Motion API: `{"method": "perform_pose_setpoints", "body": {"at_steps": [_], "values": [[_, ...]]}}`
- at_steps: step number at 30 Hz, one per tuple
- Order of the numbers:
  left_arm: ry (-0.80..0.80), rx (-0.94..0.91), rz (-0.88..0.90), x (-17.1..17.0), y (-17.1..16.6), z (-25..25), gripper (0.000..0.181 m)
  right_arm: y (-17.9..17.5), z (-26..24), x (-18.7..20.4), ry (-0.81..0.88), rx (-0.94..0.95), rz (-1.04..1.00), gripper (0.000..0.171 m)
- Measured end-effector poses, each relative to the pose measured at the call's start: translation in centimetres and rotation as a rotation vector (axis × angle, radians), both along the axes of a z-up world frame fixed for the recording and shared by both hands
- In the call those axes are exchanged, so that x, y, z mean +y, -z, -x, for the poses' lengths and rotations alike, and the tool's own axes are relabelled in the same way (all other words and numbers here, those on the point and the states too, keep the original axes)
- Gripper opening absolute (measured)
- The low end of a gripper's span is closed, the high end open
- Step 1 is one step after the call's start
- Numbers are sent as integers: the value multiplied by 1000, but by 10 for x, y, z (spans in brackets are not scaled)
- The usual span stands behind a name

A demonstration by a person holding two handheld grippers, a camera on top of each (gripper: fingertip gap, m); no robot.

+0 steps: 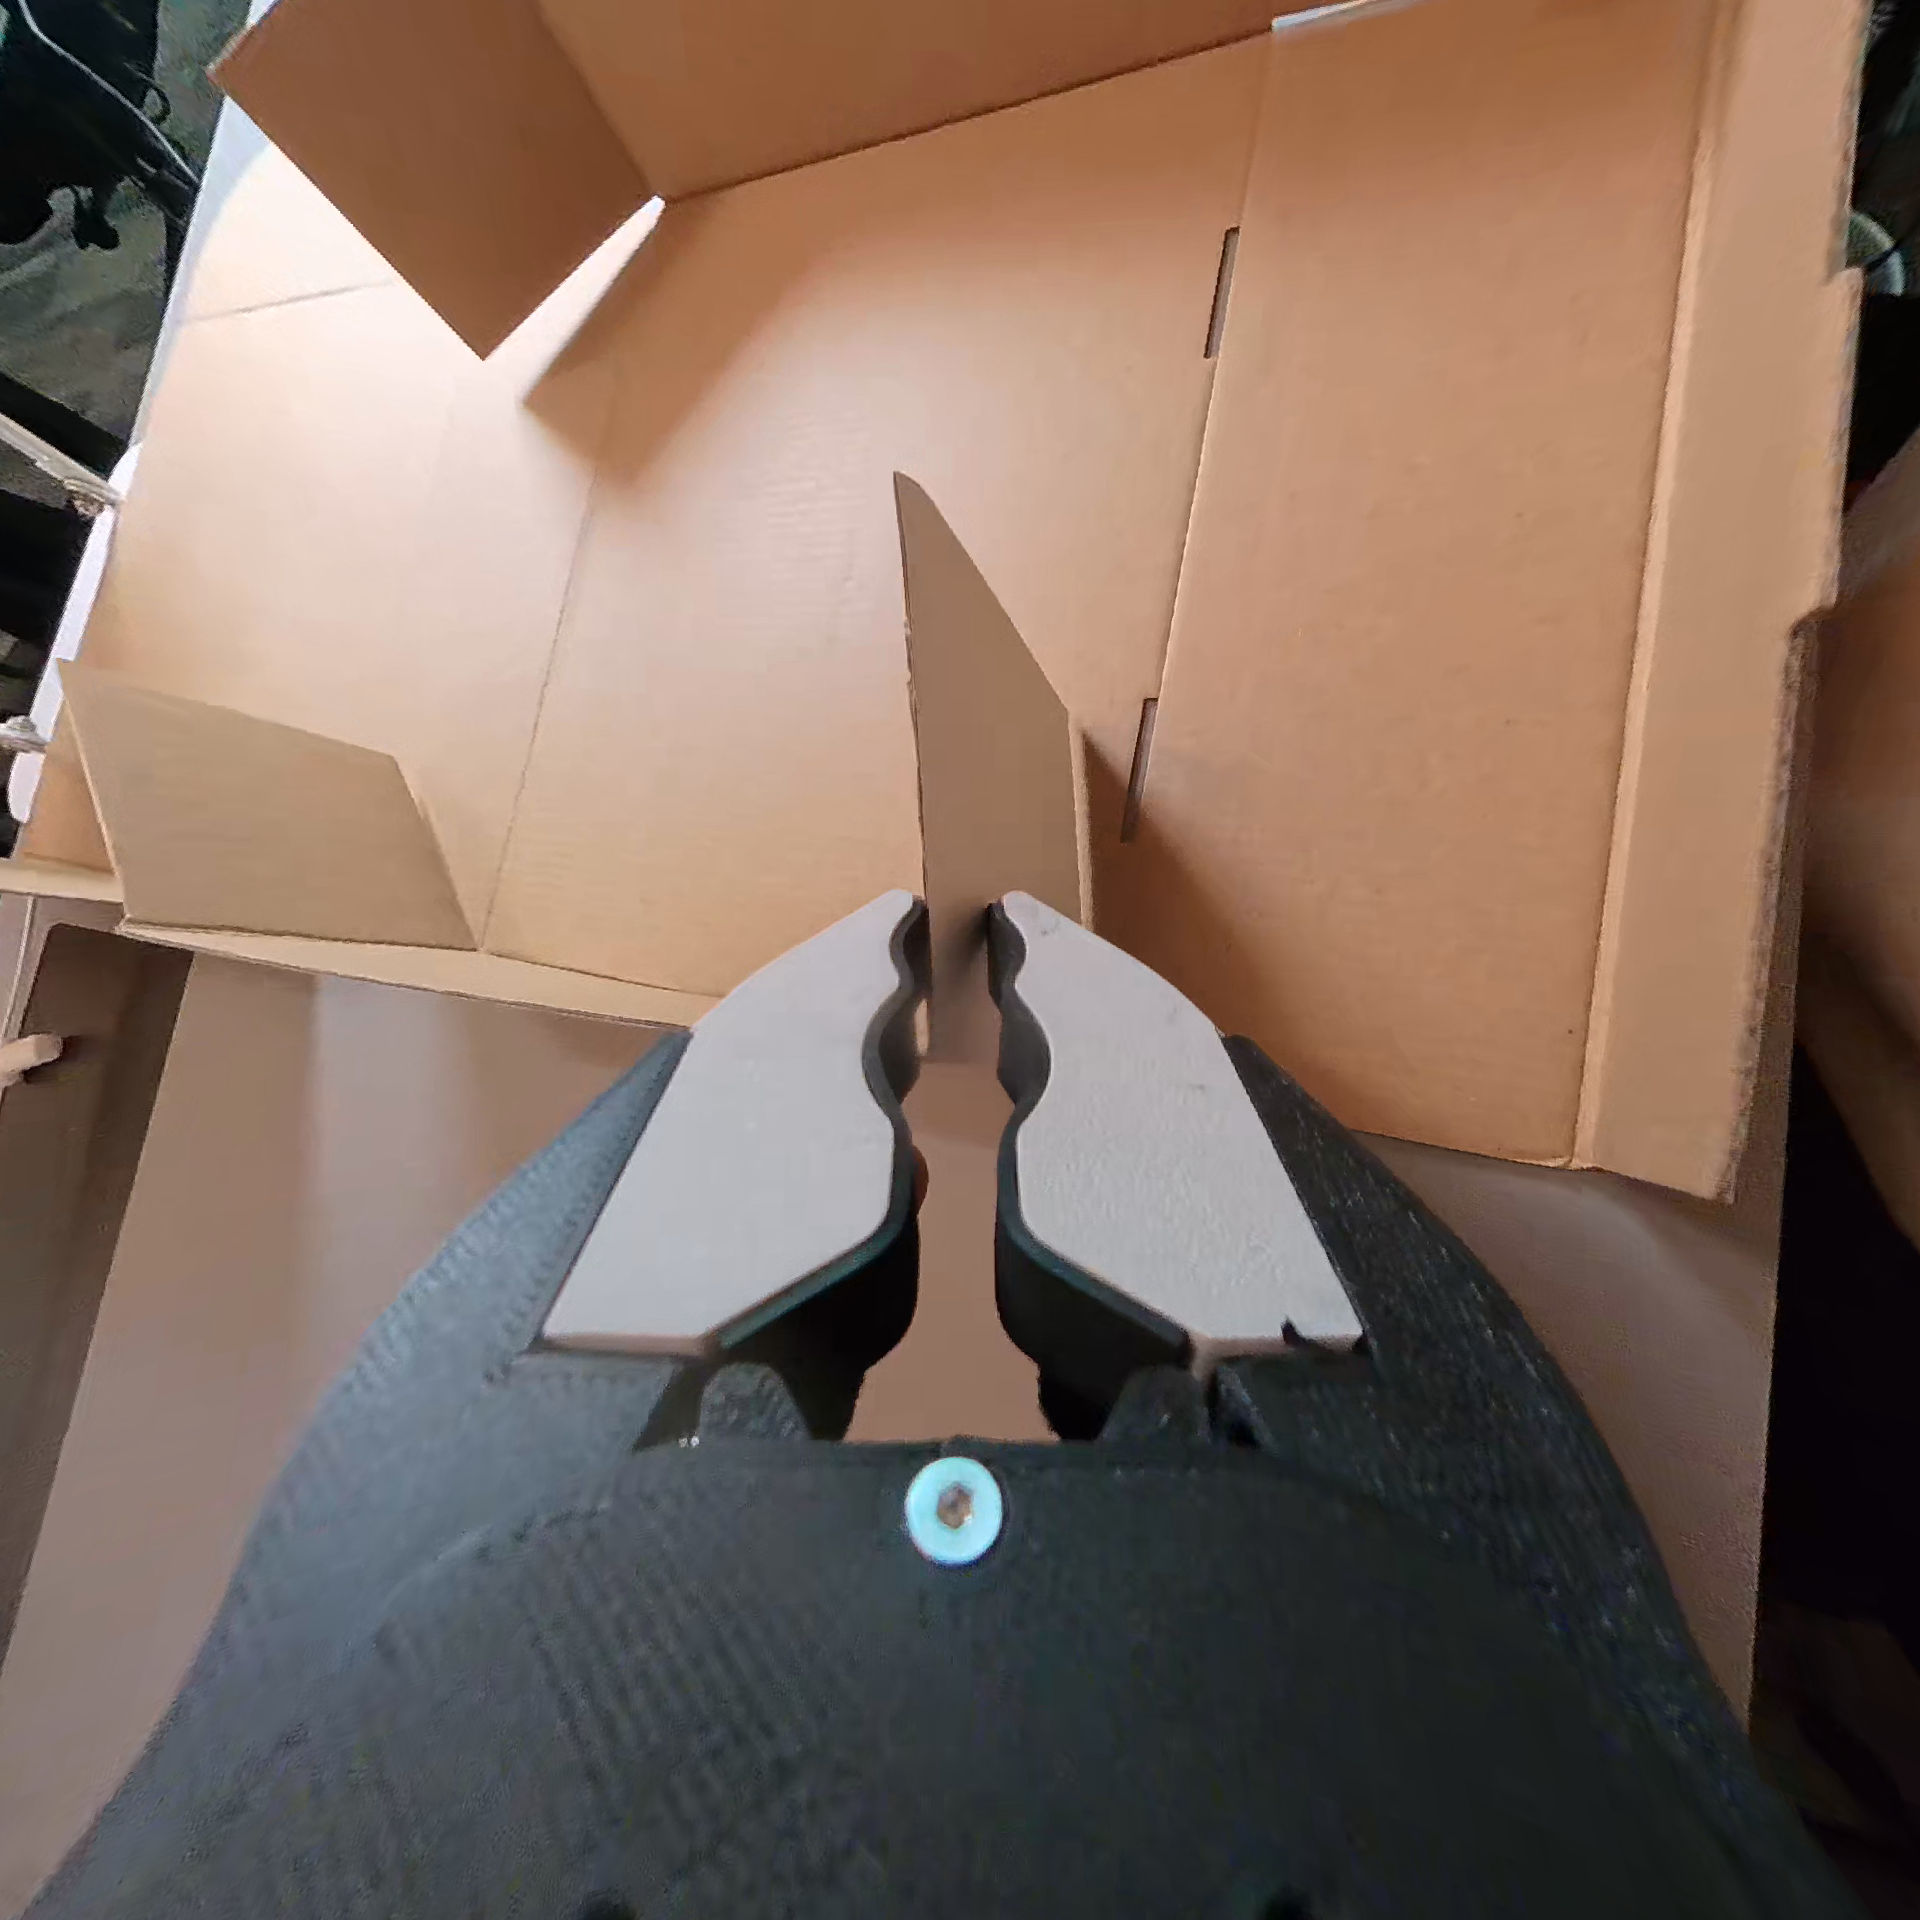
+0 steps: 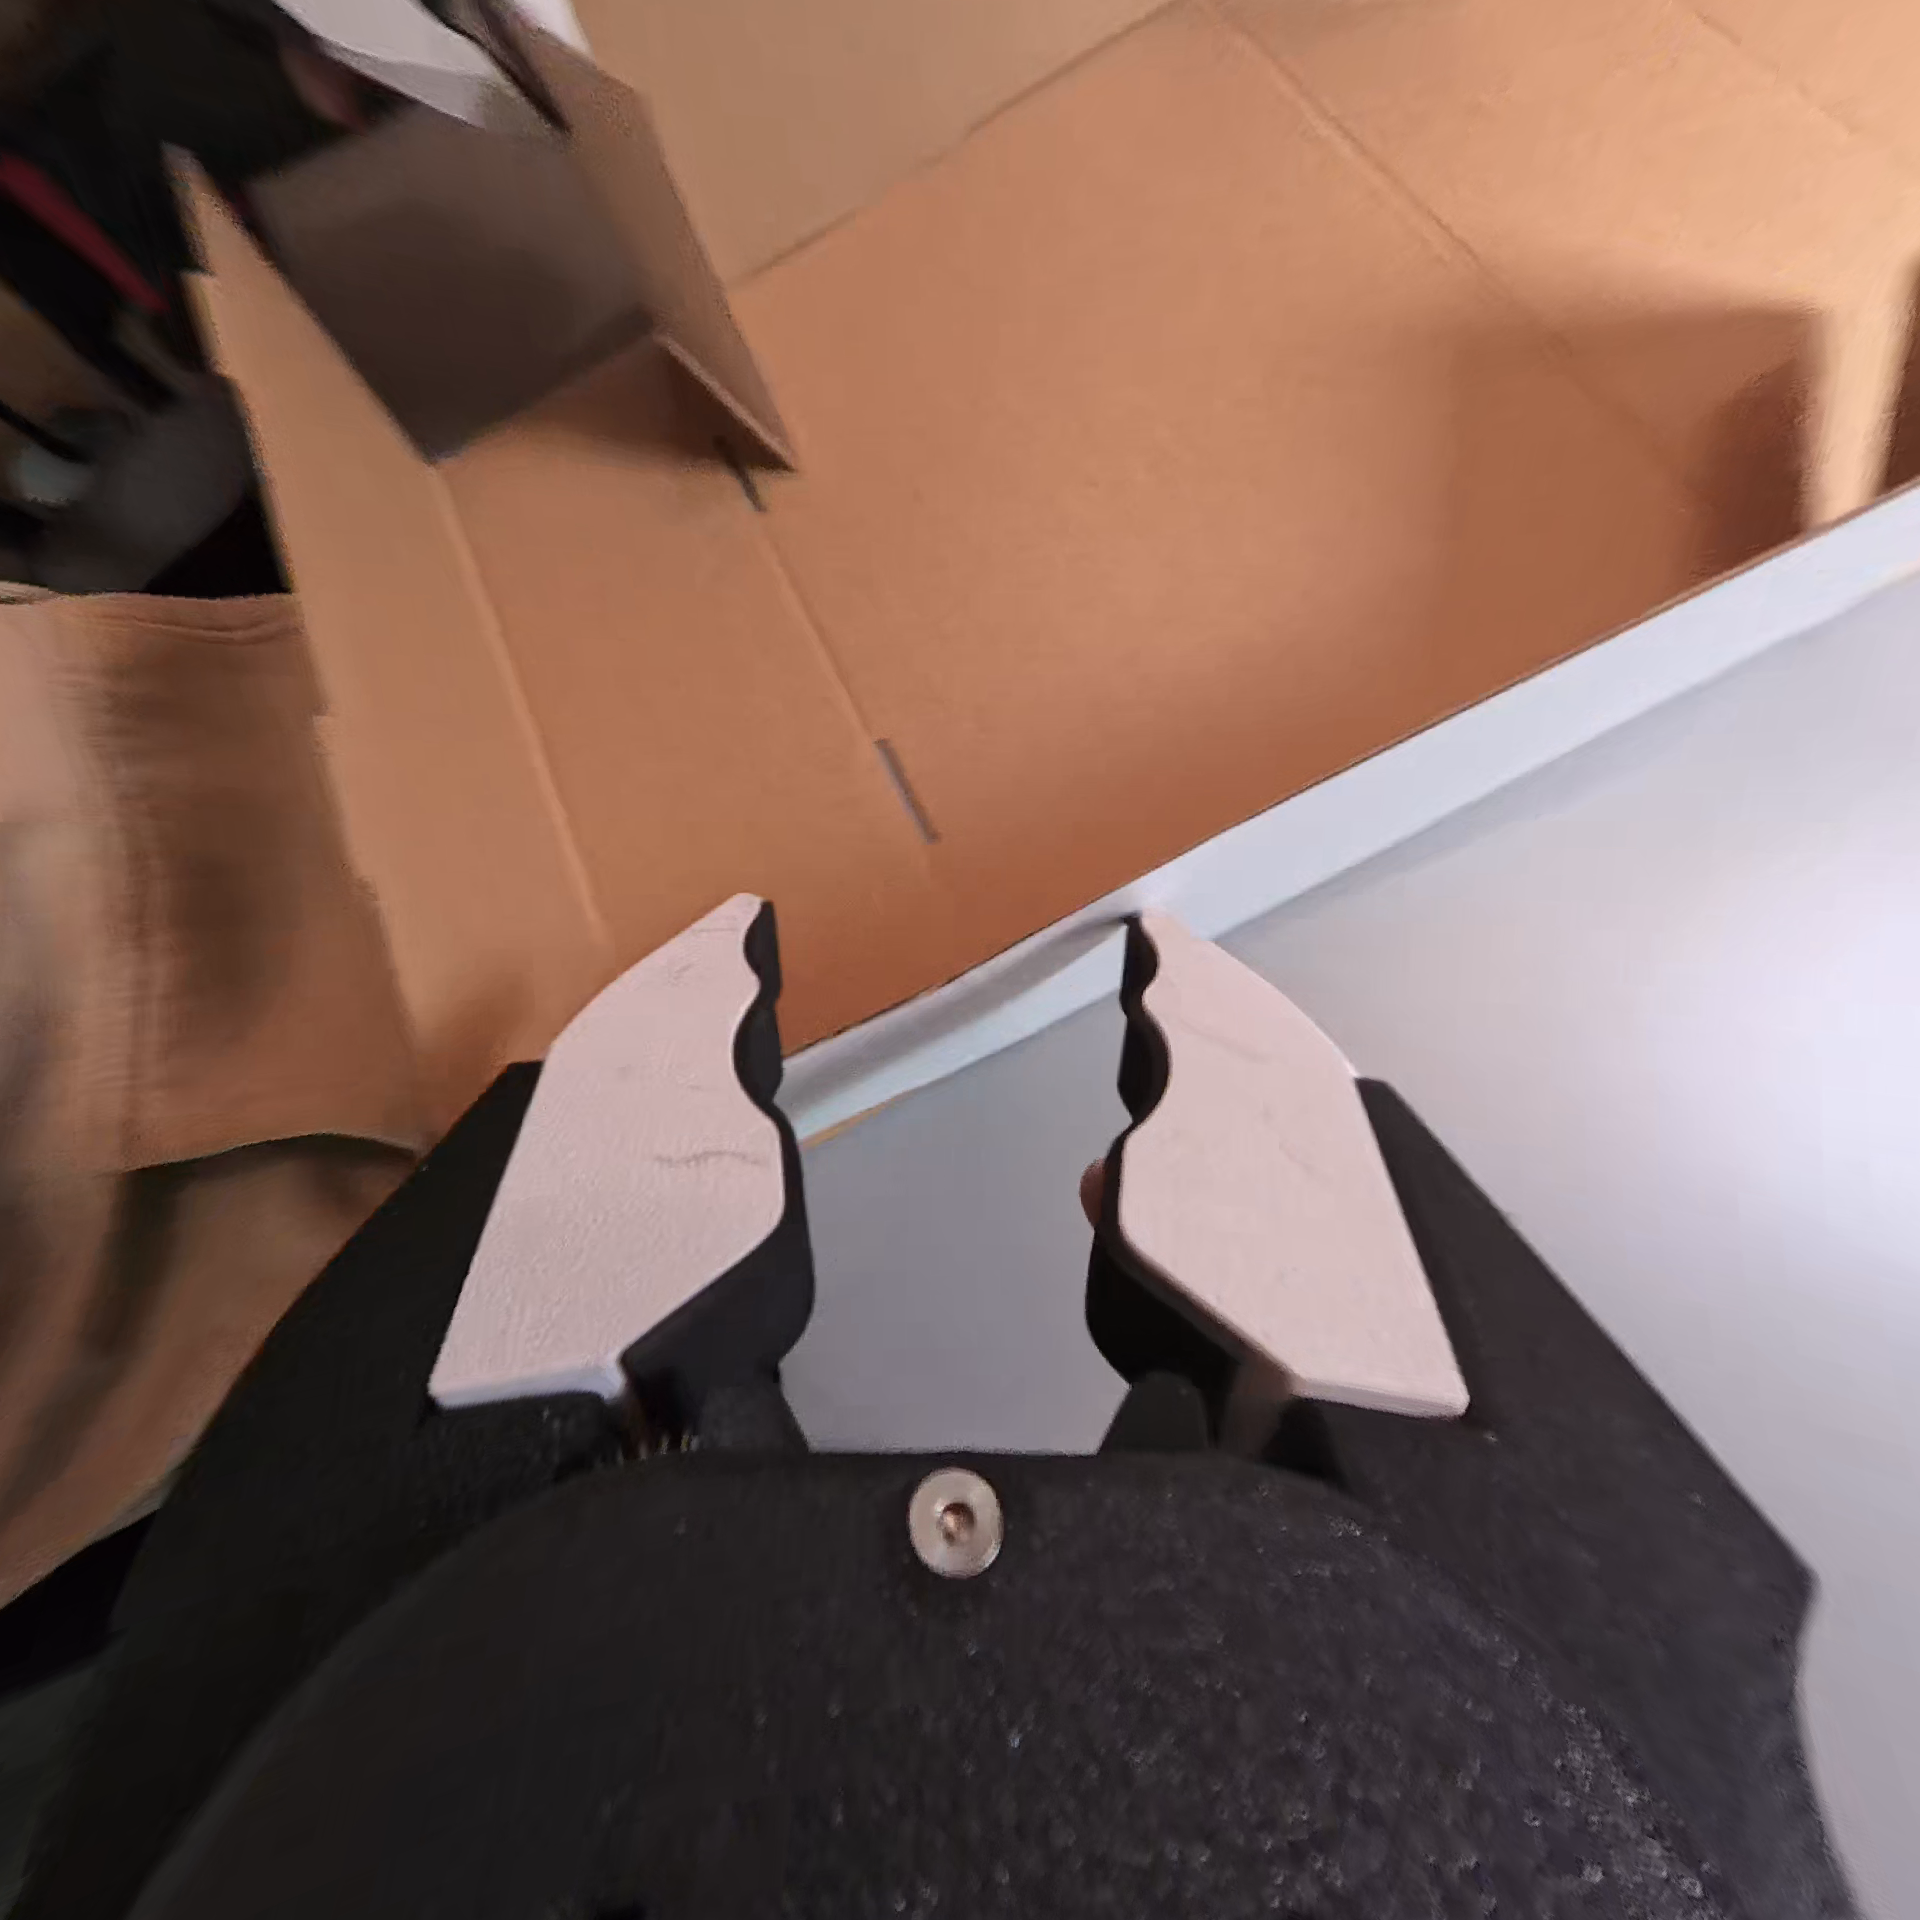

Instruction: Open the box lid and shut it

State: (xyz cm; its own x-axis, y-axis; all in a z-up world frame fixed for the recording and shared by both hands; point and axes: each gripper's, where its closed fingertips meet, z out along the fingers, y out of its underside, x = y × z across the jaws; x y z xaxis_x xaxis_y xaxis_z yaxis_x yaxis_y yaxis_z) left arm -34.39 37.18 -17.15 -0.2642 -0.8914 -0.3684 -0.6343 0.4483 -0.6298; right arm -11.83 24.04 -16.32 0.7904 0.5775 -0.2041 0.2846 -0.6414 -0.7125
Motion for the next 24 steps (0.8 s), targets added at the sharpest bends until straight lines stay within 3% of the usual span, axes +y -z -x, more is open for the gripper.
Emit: {"method": "perform_pose_setpoints", "body": {"at_steps": [3, 7, 12, 16, 18, 21, 24], "values": [[-10, 1, -3, 0, 0, -1, 10, -6, 13, -20, -76, 137, 5, 76], [-19, -2, 17, 1, 0, -2, 10, -17, 16, -46, -157, 217, 8, 72], [-23, -8, 26, 1, 0, -2, 10, -5, 10, -58, -292, -132, -60, 64], [-26, -13, 30, 0, 0, -1, 10, 6, -11, -46, -453, -713, -160, 57], [-28, -19, 24, 0, 0, -1, 10, 6, -10, -38, -514, -901, -209, 55], [-27, -32, 16, 0, 0, -1, 10, -3, -7, -24, -504, -1012, -264, 53], [-25, -39, 14, 1, -1, -1, 10, -13, -10, -16, -486, -1043, -297, 70]]}}
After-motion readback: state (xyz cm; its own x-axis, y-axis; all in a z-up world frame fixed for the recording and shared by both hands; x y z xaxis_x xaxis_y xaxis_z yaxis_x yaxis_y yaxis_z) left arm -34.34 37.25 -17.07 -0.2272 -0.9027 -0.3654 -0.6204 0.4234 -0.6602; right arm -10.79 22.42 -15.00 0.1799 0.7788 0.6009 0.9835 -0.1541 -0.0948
